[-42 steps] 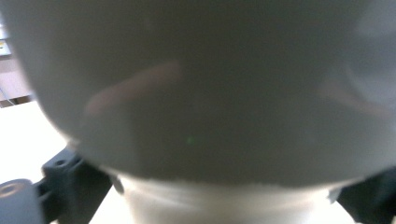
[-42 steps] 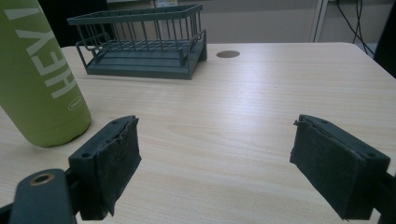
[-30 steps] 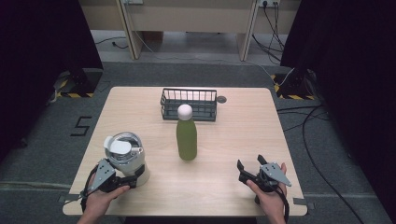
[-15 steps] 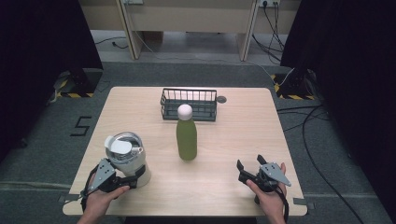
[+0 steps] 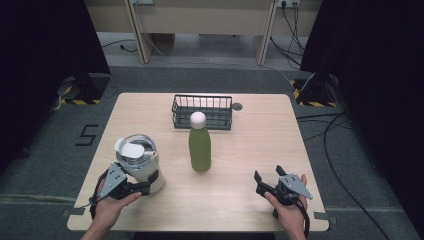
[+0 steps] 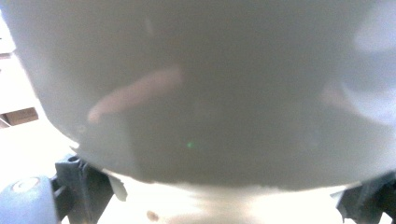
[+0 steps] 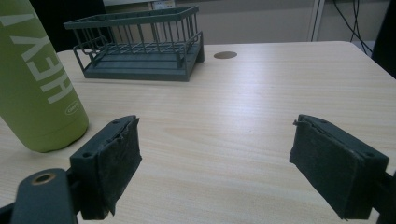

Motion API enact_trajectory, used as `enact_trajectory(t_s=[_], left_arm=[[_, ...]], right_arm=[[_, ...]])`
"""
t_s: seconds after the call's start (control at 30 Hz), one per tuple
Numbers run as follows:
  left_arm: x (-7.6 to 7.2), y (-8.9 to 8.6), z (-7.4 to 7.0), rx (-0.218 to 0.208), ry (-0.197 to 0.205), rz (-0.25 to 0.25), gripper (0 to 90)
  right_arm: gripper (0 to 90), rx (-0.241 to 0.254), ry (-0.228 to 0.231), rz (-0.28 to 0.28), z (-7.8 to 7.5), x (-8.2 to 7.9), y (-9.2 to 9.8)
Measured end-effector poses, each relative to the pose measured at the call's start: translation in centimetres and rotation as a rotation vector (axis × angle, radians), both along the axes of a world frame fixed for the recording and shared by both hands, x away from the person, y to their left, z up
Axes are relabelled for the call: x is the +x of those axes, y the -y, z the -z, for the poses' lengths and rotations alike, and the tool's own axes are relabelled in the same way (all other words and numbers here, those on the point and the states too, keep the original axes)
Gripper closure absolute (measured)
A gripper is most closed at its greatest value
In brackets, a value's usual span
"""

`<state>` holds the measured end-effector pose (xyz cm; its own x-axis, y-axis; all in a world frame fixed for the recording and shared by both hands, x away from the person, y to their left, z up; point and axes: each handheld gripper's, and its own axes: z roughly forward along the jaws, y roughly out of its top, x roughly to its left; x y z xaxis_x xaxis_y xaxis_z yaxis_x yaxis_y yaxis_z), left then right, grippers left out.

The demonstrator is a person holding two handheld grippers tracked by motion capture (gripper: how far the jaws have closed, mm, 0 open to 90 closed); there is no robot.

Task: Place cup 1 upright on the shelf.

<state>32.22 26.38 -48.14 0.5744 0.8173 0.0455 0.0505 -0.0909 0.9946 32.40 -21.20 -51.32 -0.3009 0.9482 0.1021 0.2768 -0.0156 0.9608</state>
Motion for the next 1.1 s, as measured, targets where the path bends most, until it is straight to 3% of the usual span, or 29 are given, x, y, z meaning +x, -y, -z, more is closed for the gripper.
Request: enact_trajectory(t_s=[0.33,0.83,1.1], left_arm=[[1.4,0.2,-1.2,-0.012,0.019,-0.015,9.8],[4.8,1.2,-3.1,-0.034,0.049,-0.008,9.8],[6.2,1.7,-3.4,-0.048,0.044,-0.006,9.8]], right_arm=[[15.5,0.007,0.001,0.002,-0.1,0.0,0.1],[15.6,0.006,0.004,0.005,0.0,0.0,0.1],[15.7,0.005,0.004,0.008,0.1,0.1,0.2]])
